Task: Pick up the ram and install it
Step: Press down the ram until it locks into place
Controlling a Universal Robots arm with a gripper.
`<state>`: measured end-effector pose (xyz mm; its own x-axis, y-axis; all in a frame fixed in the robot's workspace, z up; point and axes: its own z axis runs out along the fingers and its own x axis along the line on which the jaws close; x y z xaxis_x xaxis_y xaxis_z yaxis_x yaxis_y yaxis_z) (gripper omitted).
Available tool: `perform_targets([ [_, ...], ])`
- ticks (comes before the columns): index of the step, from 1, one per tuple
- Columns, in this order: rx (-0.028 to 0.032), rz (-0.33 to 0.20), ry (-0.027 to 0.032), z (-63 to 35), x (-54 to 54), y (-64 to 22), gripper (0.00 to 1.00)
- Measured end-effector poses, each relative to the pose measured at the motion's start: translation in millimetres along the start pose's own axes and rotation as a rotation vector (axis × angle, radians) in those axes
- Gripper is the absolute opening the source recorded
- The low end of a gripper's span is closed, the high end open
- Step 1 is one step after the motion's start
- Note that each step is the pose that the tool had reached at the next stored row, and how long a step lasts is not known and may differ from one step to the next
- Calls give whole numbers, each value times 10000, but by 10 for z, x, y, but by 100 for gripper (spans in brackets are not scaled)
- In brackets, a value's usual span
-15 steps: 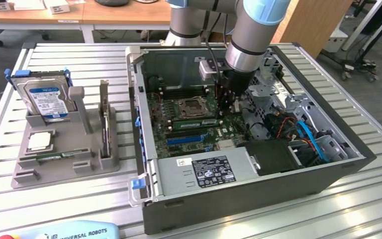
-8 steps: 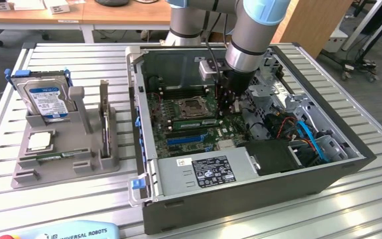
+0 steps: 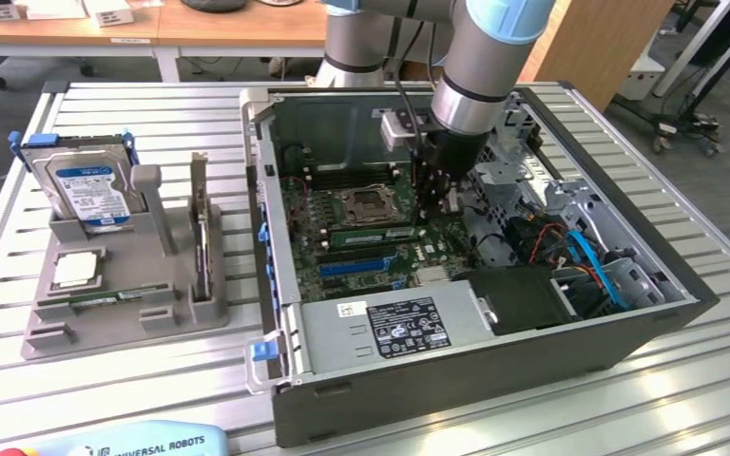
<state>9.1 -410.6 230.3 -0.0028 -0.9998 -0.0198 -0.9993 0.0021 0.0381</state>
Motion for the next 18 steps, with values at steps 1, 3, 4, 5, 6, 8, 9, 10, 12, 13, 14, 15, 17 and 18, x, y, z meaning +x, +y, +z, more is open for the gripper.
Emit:
perform_targets([
  [1,0,0,1,-25,0,1,10],
  [3,0,0,-1,-75,-2,3,10],
  [4,0,0,1,-101,-2,4,10],
  [5,0,-1,1,-124,-2,5,10],
  [6,0,-1,1,-149,-3,6,10],
  [8,0,0,1,-198,-4,8,10],
  [9,0,0,1,-221,-4,8,10],
  [10,0,-1,1,-241,-5,9,10],
  [12,0,-1,1,-269,-5,10,10],
  [13,1,-1,-1,-270,-6,10,10],
  [14,1,-1,-1,-270,-6,10,10],
  [15,1,-1,-1,-270,-6,10,10],
  [17,0,-1,0,-271,-5,10,10],
  [18,0,-1,0,-271,-5,15,10],
])
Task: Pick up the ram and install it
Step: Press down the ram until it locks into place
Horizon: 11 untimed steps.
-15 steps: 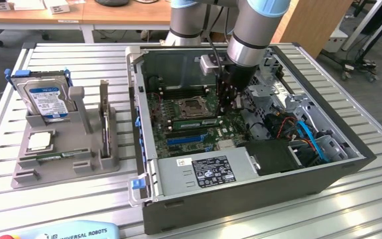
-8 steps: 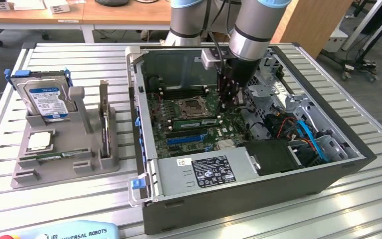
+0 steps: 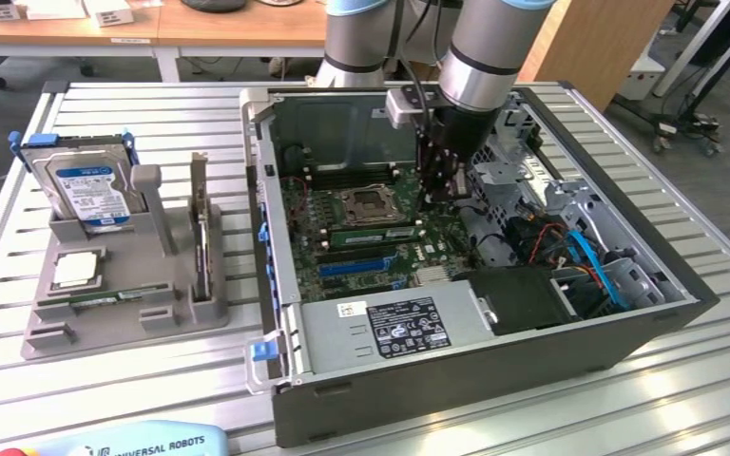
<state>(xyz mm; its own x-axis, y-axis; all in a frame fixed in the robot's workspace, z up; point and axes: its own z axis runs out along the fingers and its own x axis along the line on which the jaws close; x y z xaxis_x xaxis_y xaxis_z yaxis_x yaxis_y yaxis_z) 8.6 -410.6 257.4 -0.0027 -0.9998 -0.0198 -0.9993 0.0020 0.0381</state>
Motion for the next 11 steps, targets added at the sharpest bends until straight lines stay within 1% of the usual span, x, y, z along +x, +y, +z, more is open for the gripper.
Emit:
perform_targets([
  [1,1,-1,1,0,0,22,10],
  [3,12,0,2,3,1,92,10],
  [4,22,2,1,7,0,159,10],
  [5,24,3,2,8,0,187,10],
  [6,28,8,0,11,0,236,10],
  [11,29,26,0,17,1,351,10],
])
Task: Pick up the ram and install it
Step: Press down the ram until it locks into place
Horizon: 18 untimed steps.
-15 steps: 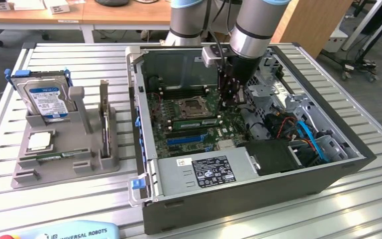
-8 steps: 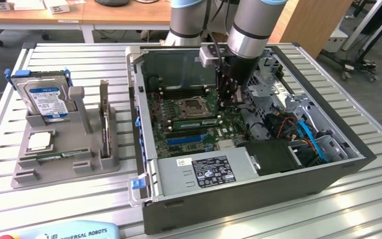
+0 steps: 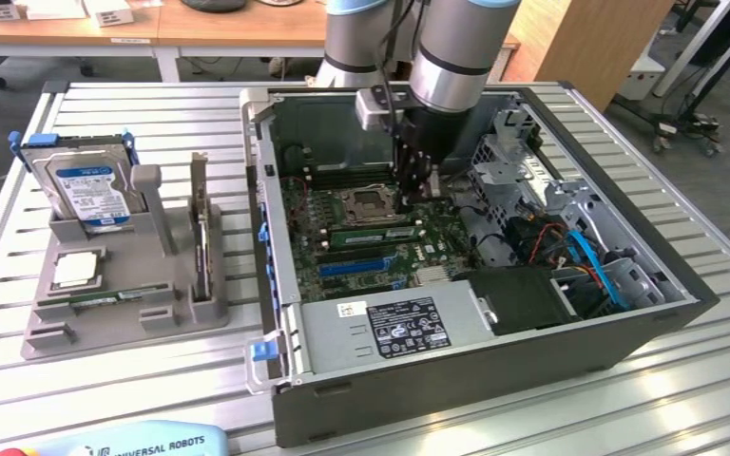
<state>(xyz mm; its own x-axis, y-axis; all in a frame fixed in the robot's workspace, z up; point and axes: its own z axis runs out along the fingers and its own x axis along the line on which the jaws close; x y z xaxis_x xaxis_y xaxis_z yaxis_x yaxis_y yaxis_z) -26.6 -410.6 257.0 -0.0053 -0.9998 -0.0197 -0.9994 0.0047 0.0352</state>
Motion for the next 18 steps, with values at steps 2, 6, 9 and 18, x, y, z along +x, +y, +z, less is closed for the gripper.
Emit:
perform_targets([
  [2,0,13,0,2,1,50,10],
  [6,0,40,-2,9,1,148,10],
  [9,1,70,-3,13,1,193,10],
  [18,3,166,-6,27,2,368,10],
])
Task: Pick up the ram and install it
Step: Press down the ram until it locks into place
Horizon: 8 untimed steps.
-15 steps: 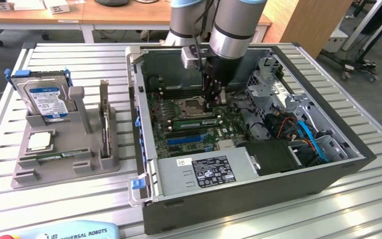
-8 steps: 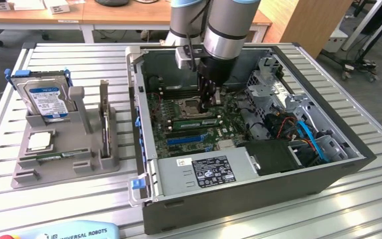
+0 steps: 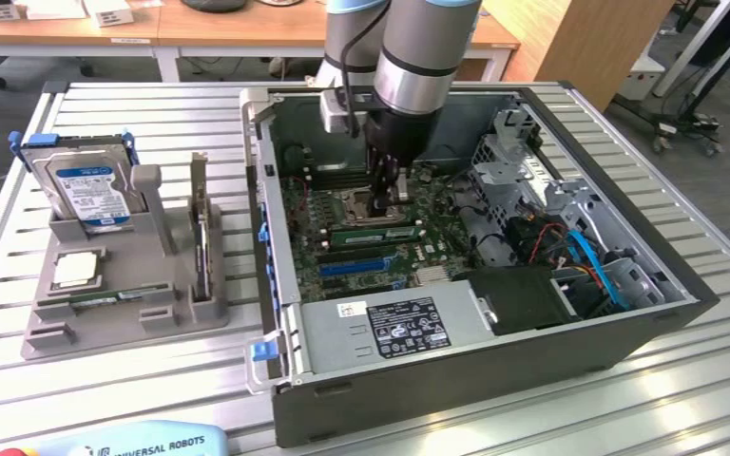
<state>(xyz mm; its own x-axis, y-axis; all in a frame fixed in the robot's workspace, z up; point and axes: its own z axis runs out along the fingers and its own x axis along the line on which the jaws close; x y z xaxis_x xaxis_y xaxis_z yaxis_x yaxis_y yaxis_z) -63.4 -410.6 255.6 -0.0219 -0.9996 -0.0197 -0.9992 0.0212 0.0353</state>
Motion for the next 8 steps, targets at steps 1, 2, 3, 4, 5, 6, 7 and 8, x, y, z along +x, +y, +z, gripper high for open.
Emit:
perform_targets([
  [1,0,10,-1,1,0,18,10],
  [2,0,20,-1,2,1,37,10],
  [3,0,29,-1,3,1,55,10],
  [4,0,38,-1,4,2,74,10],
  [5,1,47,-1,5,2,93,10],
  [6,1,54,-2,6,2,112,10],
  [7,1,63,-2,7,3,131,10],
  [8,2,72,-4,8,3,149,10],
])
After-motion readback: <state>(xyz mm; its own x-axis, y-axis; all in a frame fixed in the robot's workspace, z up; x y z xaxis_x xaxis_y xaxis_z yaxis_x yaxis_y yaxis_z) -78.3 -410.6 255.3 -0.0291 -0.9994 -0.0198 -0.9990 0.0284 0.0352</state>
